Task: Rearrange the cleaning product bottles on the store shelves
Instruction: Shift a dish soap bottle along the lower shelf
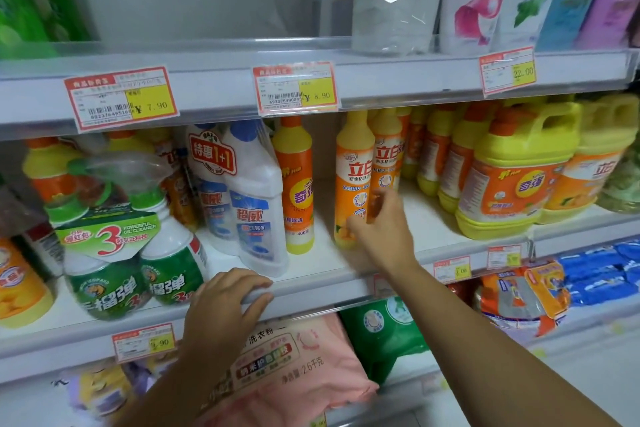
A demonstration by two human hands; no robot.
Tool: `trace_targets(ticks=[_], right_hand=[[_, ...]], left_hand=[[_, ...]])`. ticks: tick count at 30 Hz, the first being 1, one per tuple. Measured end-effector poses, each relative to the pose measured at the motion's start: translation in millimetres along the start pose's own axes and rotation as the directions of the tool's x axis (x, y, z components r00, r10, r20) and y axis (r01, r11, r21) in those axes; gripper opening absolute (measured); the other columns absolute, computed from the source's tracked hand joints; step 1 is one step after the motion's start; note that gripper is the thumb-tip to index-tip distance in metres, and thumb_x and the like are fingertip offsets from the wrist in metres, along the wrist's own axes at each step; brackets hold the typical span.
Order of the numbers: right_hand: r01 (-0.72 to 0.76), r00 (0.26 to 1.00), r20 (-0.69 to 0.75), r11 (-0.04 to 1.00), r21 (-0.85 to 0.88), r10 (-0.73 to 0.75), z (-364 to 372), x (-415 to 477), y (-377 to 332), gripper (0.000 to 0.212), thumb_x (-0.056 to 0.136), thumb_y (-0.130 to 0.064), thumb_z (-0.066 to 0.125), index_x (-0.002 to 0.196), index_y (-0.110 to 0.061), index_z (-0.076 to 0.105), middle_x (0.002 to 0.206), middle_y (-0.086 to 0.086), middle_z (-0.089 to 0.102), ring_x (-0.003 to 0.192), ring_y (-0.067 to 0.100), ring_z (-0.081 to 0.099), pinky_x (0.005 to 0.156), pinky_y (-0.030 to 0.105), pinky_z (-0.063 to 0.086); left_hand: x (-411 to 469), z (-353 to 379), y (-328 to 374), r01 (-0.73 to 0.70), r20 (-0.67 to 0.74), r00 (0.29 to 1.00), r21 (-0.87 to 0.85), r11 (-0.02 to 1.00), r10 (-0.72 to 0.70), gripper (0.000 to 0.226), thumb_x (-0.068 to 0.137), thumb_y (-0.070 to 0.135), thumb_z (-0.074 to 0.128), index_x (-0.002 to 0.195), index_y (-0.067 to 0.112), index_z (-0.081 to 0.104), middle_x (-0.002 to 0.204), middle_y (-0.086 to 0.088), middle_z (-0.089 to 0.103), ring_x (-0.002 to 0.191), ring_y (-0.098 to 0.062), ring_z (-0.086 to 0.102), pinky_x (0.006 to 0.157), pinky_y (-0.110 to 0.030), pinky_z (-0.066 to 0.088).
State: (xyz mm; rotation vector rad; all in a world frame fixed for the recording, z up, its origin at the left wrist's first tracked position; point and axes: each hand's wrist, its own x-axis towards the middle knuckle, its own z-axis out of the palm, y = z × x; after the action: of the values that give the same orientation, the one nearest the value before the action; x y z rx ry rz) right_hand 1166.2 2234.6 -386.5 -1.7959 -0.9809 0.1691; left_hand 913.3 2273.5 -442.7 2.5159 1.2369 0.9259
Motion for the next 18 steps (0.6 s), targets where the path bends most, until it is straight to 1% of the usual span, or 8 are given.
trace_targets(ticks=[3,5,8,12,15,18], right_hand=[[0.008,1.000,0.002,0.998,-0.057,-0.008,10.9,-8.5,-3.6,0.074,0.071,-0.052,0.072,0.130,-0.022,0.038,0.125,-0.001,0.050,0.107,0.017,0.056,0.087,0.039,0.050],[-0.021,1.000,0.004,0.994,-0.103,0.022,13.3,-7.9,-1.3,0.071,0.073,-0.054,0.071,0.127,-0.020,0.041,0.125,0.002,0.051,0.108,0.021,0.057,0.087,0.040,0.050],[-0.040,0.998,0.043,0.991,-0.131,0.046,12.9,-6.8,-0.2,0.062,0.075,-0.053,0.070,0.121,-0.019,0.045,0.121,0.003,0.057,0.103,0.023,0.061,0.085,0.039,0.051],[-0.057,0.997,0.042,0.986,-0.155,0.065,-1.0,-5.1,0.5,0.061,0.074,-0.049,0.073,0.118,-0.016,0.047,0.120,0.005,0.060,0.102,0.026,0.062,0.086,0.039,0.050],[-0.097,0.994,0.037,0.981,-0.166,0.104,-20.9,-2.5,4.6,0.058,0.074,-0.043,0.076,0.116,-0.014,0.049,0.117,0.007,0.062,0.101,0.026,0.062,0.082,0.035,0.048],[-0.122,0.991,0.034,0.979,-0.161,0.130,-38.9,0.9,7.6,0.054,0.073,-0.036,0.076,0.115,-0.013,0.049,0.114,0.008,0.064,0.097,0.025,0.061,0.080,0.035,0.048]], left_hand=[[0.1,1.2,0.2,0.008,-0.010,1.000,0.001,1.000,-0.008,0.035,0.078,0.058,0.040,0.094,0.039,0.065,0.094,0.025,0.058,0.090,-0.002,0.051,0.081,-0.031,0.038],[0.0,1.5,0.1,0.012,-0.011,1.000,0.002,1.000,-0.012,0.035,0.078,0.058,0.040,0.095,0.039,0.064,0.095,0.026,0.058,0.091,-0.001,0.050,0.082,-0.030,0.036],[-0.4,1.3,-0.7,0.011,-0.009,1.000,-0.003,1.000,-0.011,0.036,0.079,0.059,0.039,0.095,0.039,0.064,0.095,0.026,0.058,0.091,-0.001,0.050,0.083,-0.031,0.038],[0.0,1.1,-0.9,0.011,-0.002,1.000,-0.003,1.000,-0.011,0.034,0.079,0.057,0.041,0.096,0.039,0.065,0.095,0.026,0.058,0.091,-0.001,0.050,0.083,-0.032,0.039],[-0.3,1.2,-0.8,0.014,-0.003,1.000,0.006,1.000,-0.014,0.027,0.080,0.051,0.049,0.097,0.038,0.065,0.096,0.026,0.058,0.092,-0.002,0.051,0.083,-0.031,0.038],[-0.4,1.6,-0.4,0.021,0.003,1.000,0.015,1.000,-0.021,0.025,0.080,0.049,0.050,0.097,0.038,0.065,0.096,0.025,0.058,0.092,-0.003,0.051,0.084,-0.030,0.037]])
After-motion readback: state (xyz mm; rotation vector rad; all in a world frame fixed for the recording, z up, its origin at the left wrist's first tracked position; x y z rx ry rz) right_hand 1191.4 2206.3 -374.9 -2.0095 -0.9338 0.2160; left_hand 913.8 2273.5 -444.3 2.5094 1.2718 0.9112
